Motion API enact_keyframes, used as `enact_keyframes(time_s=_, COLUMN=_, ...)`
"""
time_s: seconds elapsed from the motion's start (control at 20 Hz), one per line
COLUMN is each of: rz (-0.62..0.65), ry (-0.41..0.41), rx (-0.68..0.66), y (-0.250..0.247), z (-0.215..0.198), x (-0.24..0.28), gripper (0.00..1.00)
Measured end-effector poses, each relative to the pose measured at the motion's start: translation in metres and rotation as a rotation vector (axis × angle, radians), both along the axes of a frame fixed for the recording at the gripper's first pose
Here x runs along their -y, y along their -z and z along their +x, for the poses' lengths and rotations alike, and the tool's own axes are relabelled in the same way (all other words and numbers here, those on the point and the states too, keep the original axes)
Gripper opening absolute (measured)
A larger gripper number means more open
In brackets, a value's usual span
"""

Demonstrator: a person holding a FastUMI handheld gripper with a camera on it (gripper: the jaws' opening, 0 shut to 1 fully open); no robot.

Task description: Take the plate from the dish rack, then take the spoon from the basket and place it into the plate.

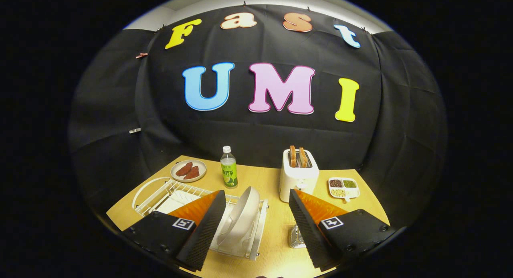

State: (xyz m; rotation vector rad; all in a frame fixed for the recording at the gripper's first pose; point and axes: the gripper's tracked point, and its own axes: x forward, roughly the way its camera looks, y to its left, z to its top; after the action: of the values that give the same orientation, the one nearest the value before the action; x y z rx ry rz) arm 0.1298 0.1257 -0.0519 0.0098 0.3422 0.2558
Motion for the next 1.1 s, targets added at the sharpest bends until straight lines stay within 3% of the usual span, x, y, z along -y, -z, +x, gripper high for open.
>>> enact_keyframes(time_s=0.25, rz=0.026, ry=0.057, rx=-0.178, y=0.045, z=0.025, x=-0.003, gripper=0.98)
enact_keyframes(time_s=0.55, rz=0.039, ry=0.041, rx=-0.382, y=0.094, z=0.038, x=-0.024, gripper=0.99)
enact_keyframes(time_s=0.65, rz=0.042, ry=0.033, rx=-0.411, y=0.102, z=0.040, x=-0.030, gripper=0.92)
enact_keyframes(time_s=0.75, rz=0.039, ry=0.027, rx=-0.436, y=0.108, z=0.039, x=-0.034, gripper=0.79)
enact_keyframes(time_s=0.85, rz=0.030, ry=0.037, rx=-0.468, y=0.113, z=0.035, x=-0.036, gripper=0.58)
enact_keyframes(time_s=1.1, rz=0.043, ry=0.080, rx=-0.547, y=0.119, z=0.034, x=-0.043, gripper=0.40)
